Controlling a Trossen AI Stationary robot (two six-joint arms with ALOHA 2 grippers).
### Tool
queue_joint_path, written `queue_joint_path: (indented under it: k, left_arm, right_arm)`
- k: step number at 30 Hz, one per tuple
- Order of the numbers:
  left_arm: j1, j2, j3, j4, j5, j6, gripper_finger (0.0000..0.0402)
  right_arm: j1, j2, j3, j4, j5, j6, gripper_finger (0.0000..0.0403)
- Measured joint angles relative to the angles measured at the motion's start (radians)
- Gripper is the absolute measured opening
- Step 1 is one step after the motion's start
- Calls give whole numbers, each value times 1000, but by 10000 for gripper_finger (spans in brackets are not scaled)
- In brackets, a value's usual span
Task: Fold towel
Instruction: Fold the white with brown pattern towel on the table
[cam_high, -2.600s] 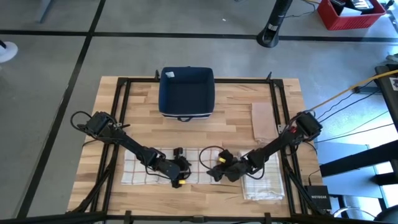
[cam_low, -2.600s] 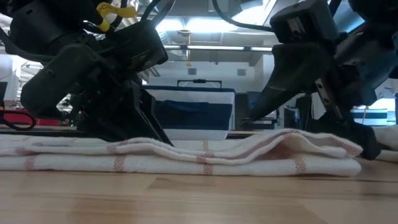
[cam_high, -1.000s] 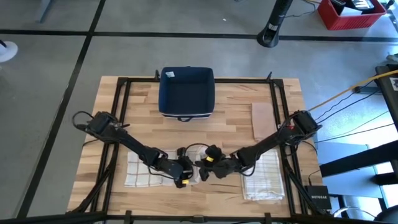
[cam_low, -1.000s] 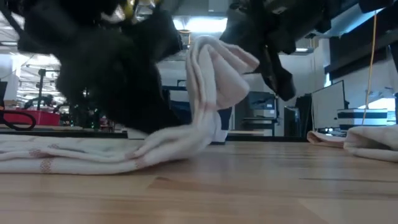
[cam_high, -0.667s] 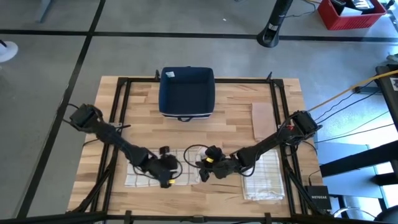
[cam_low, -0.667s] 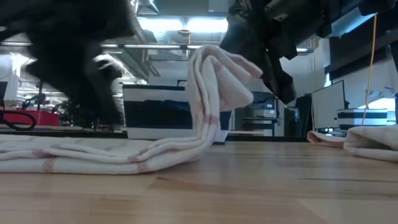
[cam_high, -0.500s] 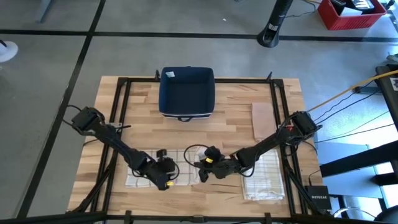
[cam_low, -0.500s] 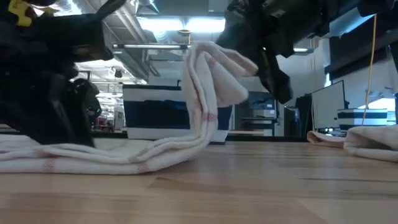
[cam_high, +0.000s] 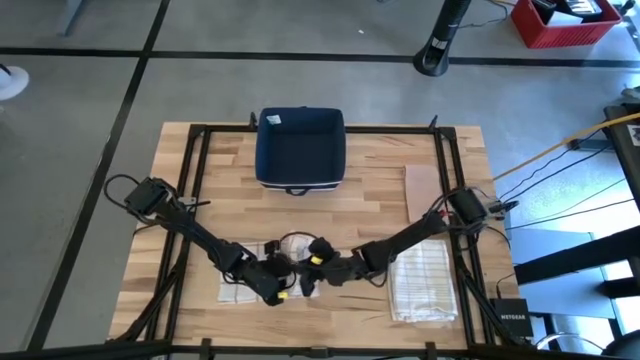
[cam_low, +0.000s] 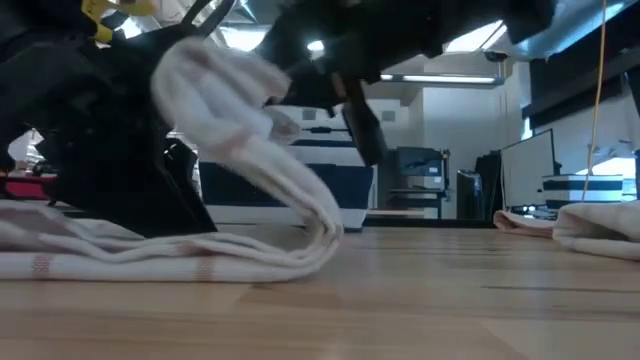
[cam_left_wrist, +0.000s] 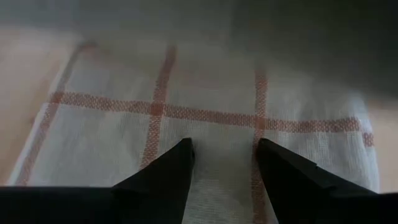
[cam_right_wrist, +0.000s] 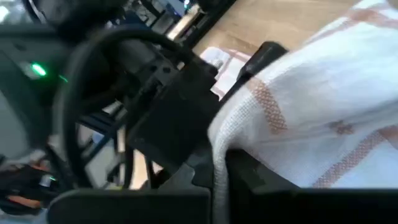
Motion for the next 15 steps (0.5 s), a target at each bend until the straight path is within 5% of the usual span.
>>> queue_joint_path:
  k: [6, 15]
  left_arm:
    - [-26, -108, 36, -155, 19, 18, 178]
    - [-197, -268, 3, -545, 47, -309, 178]
  right_arm:
    - [-2, 9, 72, -126, 14, -33, 18]
    - [-2, 11, 73, -142, -1, -32, 18]
